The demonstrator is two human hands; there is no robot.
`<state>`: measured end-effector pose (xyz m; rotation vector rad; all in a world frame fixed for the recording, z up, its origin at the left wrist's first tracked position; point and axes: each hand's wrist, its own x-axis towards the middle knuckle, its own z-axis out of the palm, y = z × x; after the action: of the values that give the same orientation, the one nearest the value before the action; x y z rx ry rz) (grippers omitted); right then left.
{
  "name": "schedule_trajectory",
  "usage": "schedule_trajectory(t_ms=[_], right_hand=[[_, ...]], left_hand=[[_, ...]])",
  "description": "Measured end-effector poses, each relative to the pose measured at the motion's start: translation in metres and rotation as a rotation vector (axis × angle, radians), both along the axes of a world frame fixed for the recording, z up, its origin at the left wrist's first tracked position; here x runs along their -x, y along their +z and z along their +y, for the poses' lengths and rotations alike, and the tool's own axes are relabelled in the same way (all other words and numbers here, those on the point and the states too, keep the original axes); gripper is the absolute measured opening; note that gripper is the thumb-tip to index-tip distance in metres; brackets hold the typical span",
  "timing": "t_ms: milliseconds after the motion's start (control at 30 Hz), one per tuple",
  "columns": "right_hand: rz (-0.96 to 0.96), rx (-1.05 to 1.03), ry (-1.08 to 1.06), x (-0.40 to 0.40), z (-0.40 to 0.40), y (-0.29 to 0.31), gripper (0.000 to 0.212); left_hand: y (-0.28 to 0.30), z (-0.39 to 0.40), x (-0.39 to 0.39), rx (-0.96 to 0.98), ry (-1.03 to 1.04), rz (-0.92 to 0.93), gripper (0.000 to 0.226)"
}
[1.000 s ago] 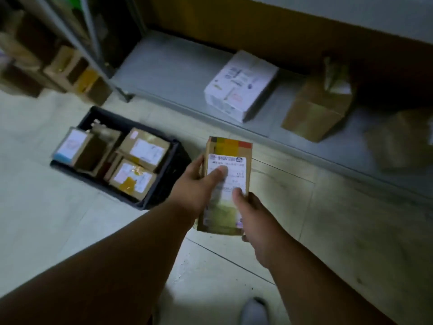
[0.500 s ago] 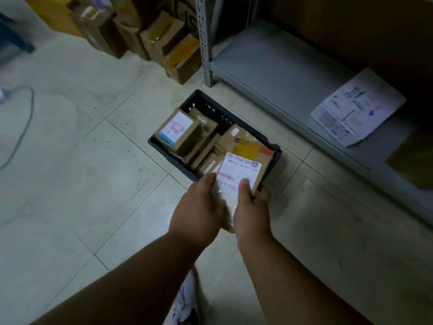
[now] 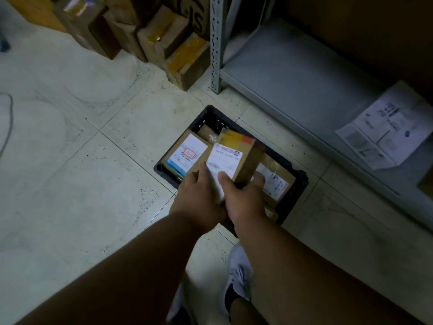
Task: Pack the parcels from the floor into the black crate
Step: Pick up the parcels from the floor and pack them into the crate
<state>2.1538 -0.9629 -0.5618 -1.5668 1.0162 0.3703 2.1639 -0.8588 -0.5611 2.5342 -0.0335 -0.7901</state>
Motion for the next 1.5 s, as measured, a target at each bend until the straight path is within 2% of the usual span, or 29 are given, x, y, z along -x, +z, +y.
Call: schedule_trajectory(t_ms=[67,133,233,300,400,533,600,733,900,1000,1133,1233,1333,1400,1500], right_hand=[[-0.001,0.032,0.011,-0.013,-0.002,-0.021,0.096],[-0.030,0.018,0.038,-0.028,-0.005,-0.040,0.092],[-0.013,-0.032,0.090,-0.042,-0.013,-0.068,0.050],[0.039,0.050,0.155,-0.037,-0.010,-0.092,0.031],[-0.055,0.333,0.300,-0.014,0.001,-0.121,0.030],[-0.128,0.171,0.254,-0.013,0.007,-0.130,0.017],[-0.133,0.181,0.250,-0.014,0.004,-0.140,0.023],[0.040,0.218,0.252,-0.029,-0.010,-0.145,0.011],[0.179,0.091,0.052,-0.054,-0.023,-0.134,0.023],[0.115,0.048,0.047,-0.056,-0.022,-0.132,0.032],[0.003,0.119,0.095,-0.051,-0.014,-0.140,0.027],[-0.026,0.131,0.134,-0.043,-0.011,-0.150,0.027],[-0.045,0.081,0.164,-0.043,-0.016,-0.149,0.031],[-0.085,0.001,0.097,-0.046,-0.022,-0.144,0.039],[-0.097,-0.034,0.049,-0.048,-0.026,-0.140,0.037]], left_hand=[[-0.023,-0.001,-0.019,0.033,-0.004,0.041,0.116],[-0.047,0.003,-0.037,0.053,0.012,0.082,0.112],[-0.079,0.011,-0.057,0.103,0.116,0.152,0.107],[-0.091,0.015,-0.069,0.050,0.089,0.146,0.103],[-0.099,0.008,-0.074,-0.082,-0.089,0.055,0.096],[-0.111,-0.005,-0.071,-0.151,-0.206,0.010,0.086],[-0.117,-0.010,-0.071,-0.162,-0.235,0.043,0.083],[-0.124,-0.015,-0.065,-0.219,-0.278,0.020,0.080],[-0.136,-0.011,-0.049,-0.250,-0.307,-0.078,0.064],[-0.141,-0.008,-0.049,-0.277,-0.355,-0.101,0.063],[-0.141,-0.005,-0.061,-0.270,-0.415,-0.111,0.056],[-0.138,-0.005,-0.075,-0.130,-0.301,-0.132,0.053],[-0.142,-0.004,-0.101,0.042,-0.080,-0.154,0.066],[-0.146,-0.008,-0.117,0.074,-0.053,-0.135,0.073],[-0.144,-0.014,-0.127,0.099,-0.103,-0.155,0.060]])
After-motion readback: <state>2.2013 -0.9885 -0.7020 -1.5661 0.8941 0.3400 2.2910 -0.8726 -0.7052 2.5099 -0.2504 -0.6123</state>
